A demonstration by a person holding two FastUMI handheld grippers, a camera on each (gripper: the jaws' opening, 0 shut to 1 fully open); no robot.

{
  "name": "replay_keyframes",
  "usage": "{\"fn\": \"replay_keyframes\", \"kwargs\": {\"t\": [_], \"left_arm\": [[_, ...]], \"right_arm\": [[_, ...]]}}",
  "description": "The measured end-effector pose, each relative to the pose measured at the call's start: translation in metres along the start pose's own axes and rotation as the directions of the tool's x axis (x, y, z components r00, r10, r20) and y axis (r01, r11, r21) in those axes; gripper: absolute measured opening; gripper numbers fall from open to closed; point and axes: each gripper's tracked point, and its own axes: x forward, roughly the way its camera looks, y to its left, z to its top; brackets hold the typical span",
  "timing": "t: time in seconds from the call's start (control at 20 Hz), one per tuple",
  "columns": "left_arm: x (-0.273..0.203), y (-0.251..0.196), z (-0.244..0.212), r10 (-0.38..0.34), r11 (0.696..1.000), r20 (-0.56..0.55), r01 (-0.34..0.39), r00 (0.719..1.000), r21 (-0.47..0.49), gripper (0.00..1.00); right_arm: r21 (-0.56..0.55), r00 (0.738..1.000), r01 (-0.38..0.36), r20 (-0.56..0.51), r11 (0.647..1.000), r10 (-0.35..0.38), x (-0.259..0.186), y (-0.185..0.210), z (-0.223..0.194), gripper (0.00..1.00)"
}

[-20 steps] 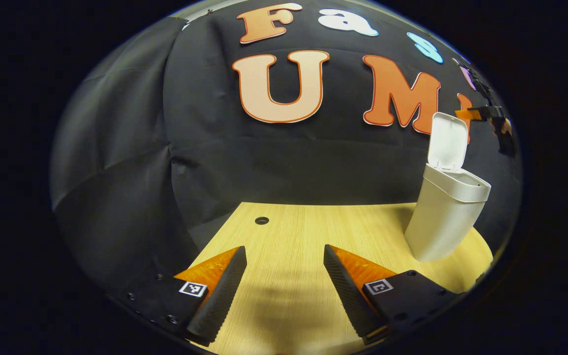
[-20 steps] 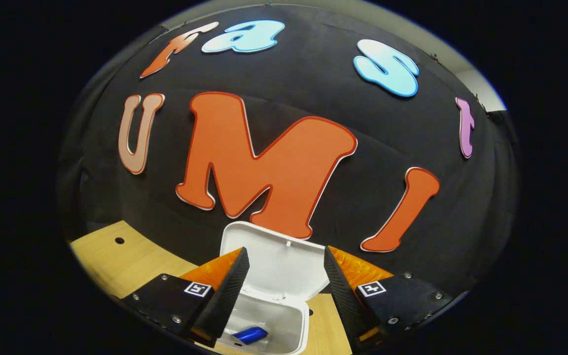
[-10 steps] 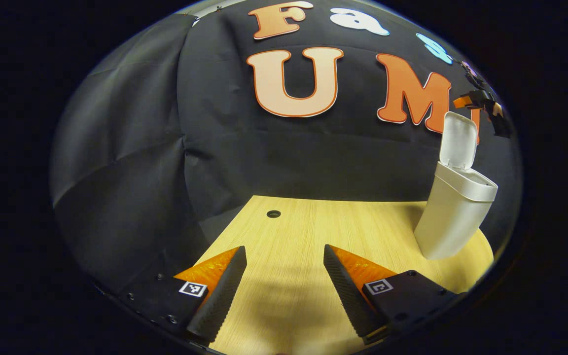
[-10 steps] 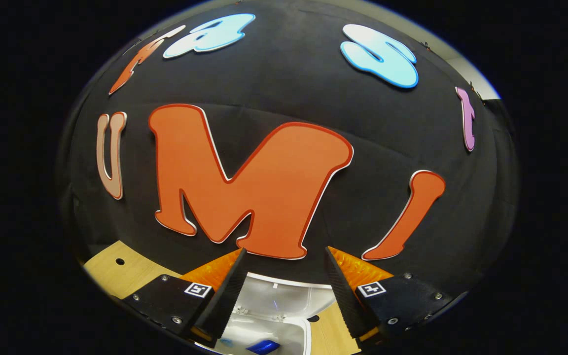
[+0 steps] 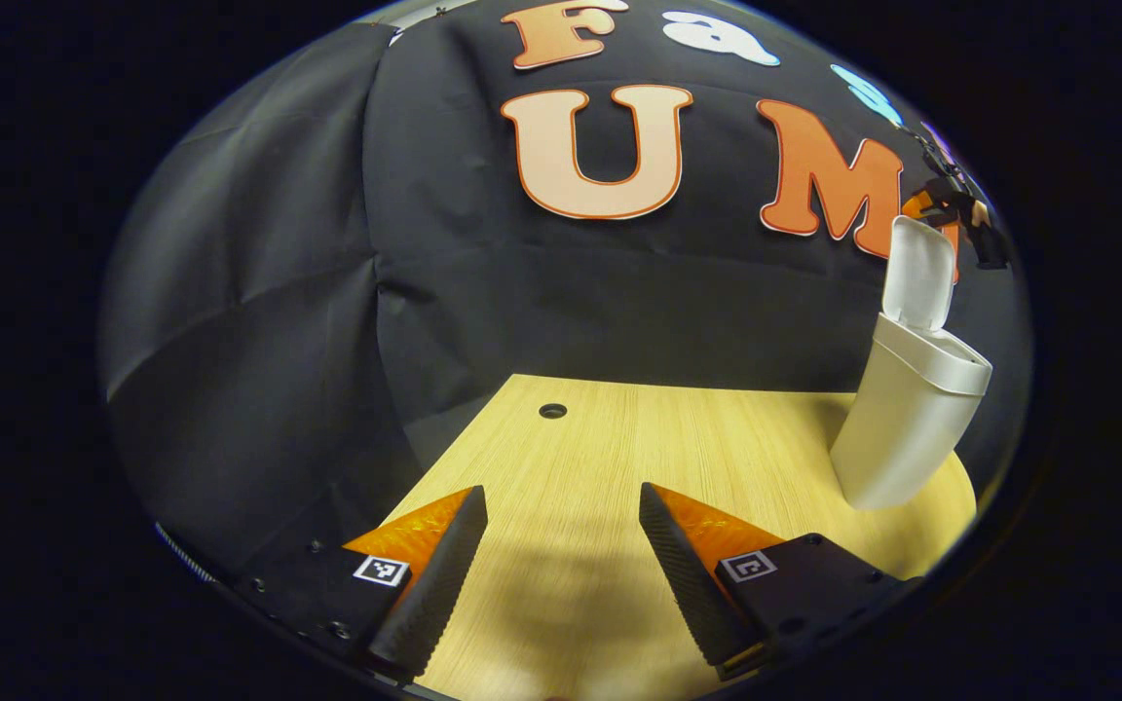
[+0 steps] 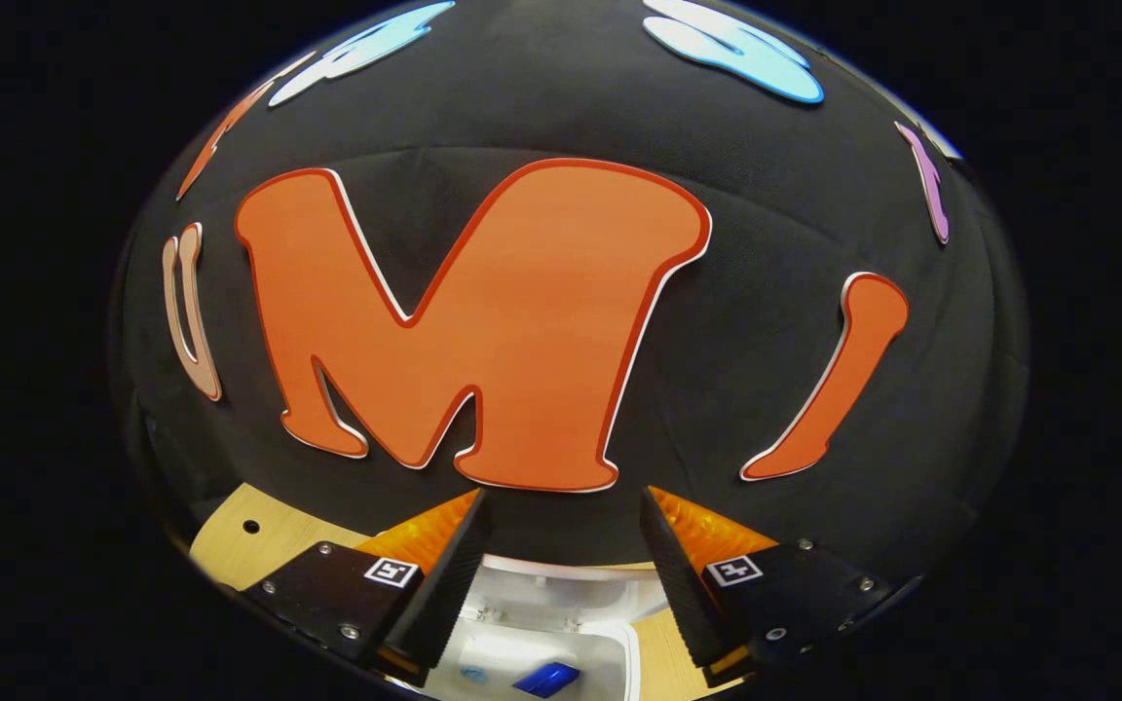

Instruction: Press the lid of the desktop garbage bin to open it, pick up the crumpled paper on the desktop and throw it into the bin, then pick up the pop can on the desktop and drop it into the bin, and finally close the garbage bin lid.

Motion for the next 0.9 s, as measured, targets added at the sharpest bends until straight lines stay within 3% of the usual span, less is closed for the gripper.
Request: {"fn": "replay_keyframes", "kwargs": {"t": [0.3,0.9], "left_arm": [[-0.002,-0.008,0.006,-0.022,1.000,0.009,0.022,1.000,0.011,1.00],[-0.009,-0.016,0.008,-0.050,0.999,0.024,0.049,0.998,0.019,1.00]], "right_arm": [[0.004,0.999,-0.023,-0.044,1.000,0.023,-0.029,0.003,-0.018,0.92],[0.012,0.975,-0.079,-0.208,0.997,0.080,-0.081,0.023,-0.106,0.92]]}}
